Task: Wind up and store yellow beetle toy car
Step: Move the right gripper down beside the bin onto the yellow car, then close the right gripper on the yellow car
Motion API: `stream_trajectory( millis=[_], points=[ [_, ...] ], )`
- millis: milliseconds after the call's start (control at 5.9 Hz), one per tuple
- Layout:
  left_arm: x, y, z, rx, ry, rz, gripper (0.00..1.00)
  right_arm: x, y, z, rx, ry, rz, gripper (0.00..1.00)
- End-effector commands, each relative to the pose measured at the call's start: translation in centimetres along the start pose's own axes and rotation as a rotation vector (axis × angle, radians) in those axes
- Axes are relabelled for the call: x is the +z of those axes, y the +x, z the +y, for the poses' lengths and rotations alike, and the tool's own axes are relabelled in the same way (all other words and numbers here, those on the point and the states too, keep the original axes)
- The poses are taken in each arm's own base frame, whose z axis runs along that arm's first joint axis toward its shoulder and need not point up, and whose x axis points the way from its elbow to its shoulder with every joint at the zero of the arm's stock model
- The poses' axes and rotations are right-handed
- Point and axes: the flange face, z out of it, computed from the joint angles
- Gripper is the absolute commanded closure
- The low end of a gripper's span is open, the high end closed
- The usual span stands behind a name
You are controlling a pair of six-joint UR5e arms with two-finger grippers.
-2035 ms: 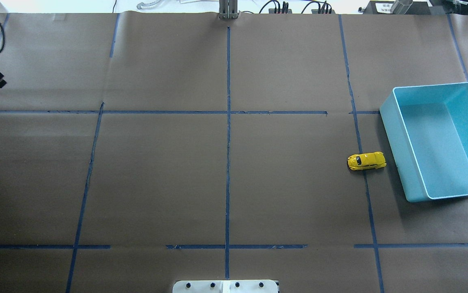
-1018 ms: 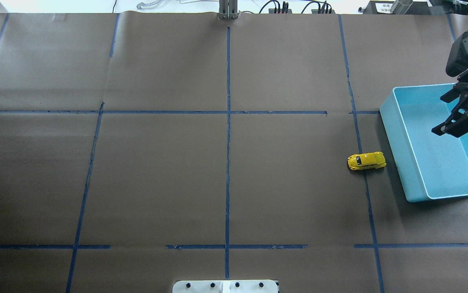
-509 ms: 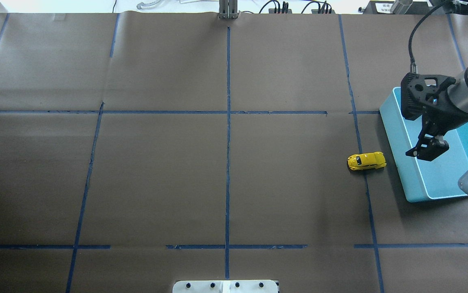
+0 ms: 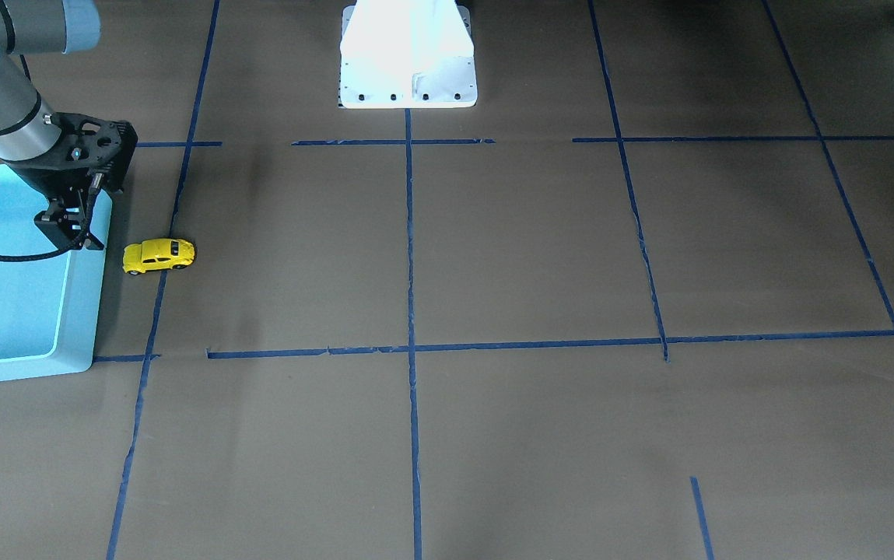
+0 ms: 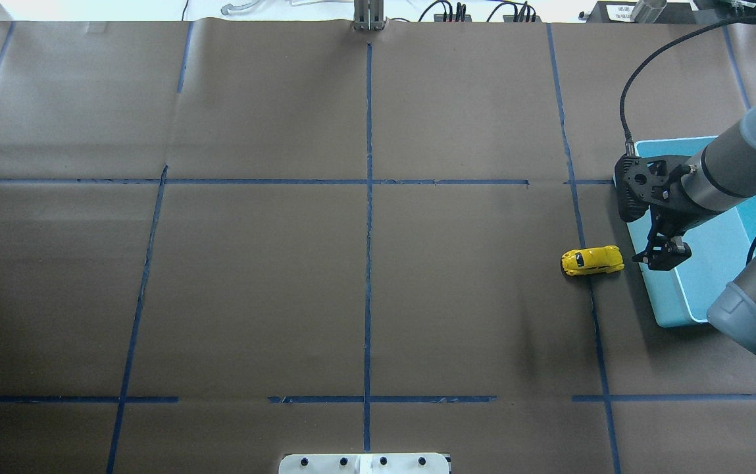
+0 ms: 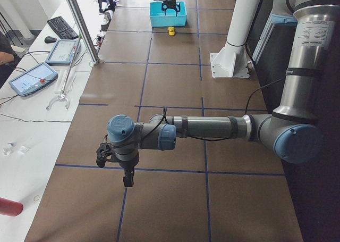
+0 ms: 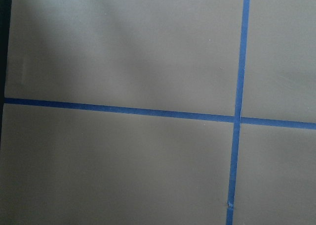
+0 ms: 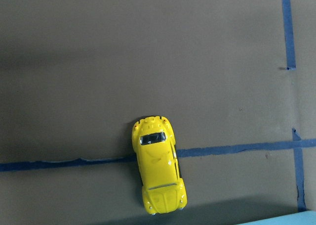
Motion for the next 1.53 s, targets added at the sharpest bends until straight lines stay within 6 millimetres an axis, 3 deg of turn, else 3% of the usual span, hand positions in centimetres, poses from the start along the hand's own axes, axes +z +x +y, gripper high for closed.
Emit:
stream_trajectory(
  millis=[0,678,1357],
  points=[
    [0.2,0.0,-0.1,0.011,0.007,0.003,0.0,3.7,0.4,0.8,-0.042,0.041,0.008,0.0],
    [-0.1,0.3,-0.1,0.02,0.013,0.004,0.0,7.0,-1.9,-1.4,-0.094,0.031,-0.057,0.0],
    [-0.1,0.5,-0.1,0.026,0.014,0.006,0.0,9.2,-2.1,-1.7,-0.102,0.005,-0.077,0.0]
  ],
)
